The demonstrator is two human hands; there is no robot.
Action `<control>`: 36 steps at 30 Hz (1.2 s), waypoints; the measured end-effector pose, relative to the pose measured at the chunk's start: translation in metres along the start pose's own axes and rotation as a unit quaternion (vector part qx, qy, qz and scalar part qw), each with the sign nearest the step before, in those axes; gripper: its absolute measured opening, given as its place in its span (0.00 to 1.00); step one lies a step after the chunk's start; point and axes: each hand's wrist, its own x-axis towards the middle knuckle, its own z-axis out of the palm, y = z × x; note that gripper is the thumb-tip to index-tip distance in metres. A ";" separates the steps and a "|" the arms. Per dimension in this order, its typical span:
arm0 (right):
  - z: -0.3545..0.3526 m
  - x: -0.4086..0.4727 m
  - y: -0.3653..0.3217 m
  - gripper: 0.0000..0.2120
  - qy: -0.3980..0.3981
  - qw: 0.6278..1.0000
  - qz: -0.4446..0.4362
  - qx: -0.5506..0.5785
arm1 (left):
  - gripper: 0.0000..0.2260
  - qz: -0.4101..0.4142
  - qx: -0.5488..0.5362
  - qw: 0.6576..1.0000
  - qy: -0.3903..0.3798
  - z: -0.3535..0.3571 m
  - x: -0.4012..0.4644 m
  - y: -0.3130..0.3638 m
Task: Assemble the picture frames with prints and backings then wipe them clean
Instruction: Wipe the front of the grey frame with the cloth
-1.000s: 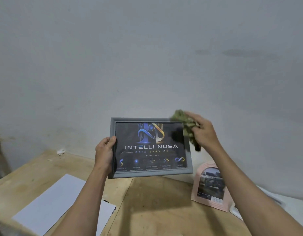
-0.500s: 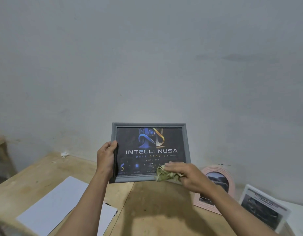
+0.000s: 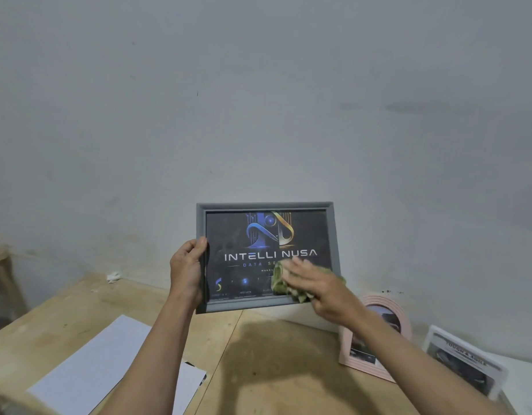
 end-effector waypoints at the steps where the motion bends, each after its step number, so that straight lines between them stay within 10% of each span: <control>1: 0.002 -0.009 -0.003 0.37 -0.023 1.000 0.010 0.018 | 0.09 0.007 0.007 1.000 0.009 -0.002 0.001 0.002; 9: -0.070 0.040 0.011 0.31 0.207 0.969 0.109 -0.079 | 0.09 0.026 0.065 0.997 0.013 0.007 0.001 0.000; 15: -0.080 0.039 0.036 0.30 0.058 0.958 0.089 -0.266 | 0.10 -0.018 -0.034 0.999 0.004 0.014 -0.004 -0.002; 22: -0.049 -0.015 0.016 0.32 -0.175 0.959 0.222 -0.028 | 0.09 0.017 0.022 0.999 0.020 0.004 0.000 0.002; 26: -0.085 0.001 0.014 0.31 -0.020 0.919 0.346 0.190 | 0.09 0.032 0.068 0.997 0.020 0.008 0.003 0.007; 29: -0.110 0.028 0.024 0.31 0.143 0.958 0.247 0.006 | 0.09 0.028 0.081 0.996 0.001 0.014 0.001 0.007; 36: -0.071 0.023 0.026 0.30 0.009 0.965 0.217 -0.148 | 0.09 0.033 0.025 0.999 0.015 0.019 -0.008 0.009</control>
